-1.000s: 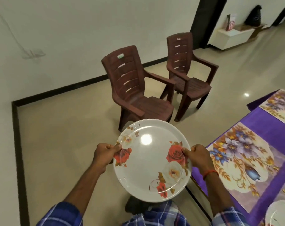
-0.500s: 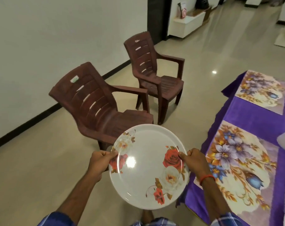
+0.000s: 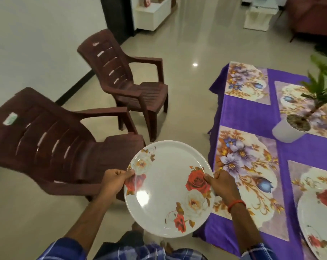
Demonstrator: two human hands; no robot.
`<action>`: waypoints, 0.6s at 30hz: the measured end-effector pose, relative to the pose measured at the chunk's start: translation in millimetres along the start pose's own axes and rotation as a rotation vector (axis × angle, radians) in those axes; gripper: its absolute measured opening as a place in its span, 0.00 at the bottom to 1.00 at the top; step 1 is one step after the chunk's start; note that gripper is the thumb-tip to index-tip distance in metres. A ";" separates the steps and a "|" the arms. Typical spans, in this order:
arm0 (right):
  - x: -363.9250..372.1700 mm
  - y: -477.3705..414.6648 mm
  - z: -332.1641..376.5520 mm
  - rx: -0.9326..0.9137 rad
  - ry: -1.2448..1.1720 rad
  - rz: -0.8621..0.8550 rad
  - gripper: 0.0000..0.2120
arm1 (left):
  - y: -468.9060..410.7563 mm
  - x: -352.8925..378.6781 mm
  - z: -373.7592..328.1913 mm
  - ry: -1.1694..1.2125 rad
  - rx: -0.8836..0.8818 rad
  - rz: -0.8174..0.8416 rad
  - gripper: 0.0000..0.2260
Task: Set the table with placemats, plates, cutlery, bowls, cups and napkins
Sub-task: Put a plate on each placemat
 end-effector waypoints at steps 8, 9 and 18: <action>-21.0 11.2 2.4 0.088 -0.100 -0.154 0.18 | -67.0 28.9 -65.1 -0.110 0.052 0.215 0.13; -22.7 14.0 2.5 0.107 -0.110 -0.177 0.18 | -74.7 34.0 -70.3 -0.121 0.056 0.243 0.12; -31.5 35.1 -34.9 0.302 -0.229 -0.323 0.22 | -117.3 97.7 -103.8 -0.238 0.070 0.426 0.15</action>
Point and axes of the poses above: each hand's wrist, its own y-axis away from the middle knuckle, its own x-axis out of the palm, z = x × y, the point moved 4 cm from there along -y, towards the middle knuckle, and after that the axes turned 15 degrees about z, right-handed, at the moved point
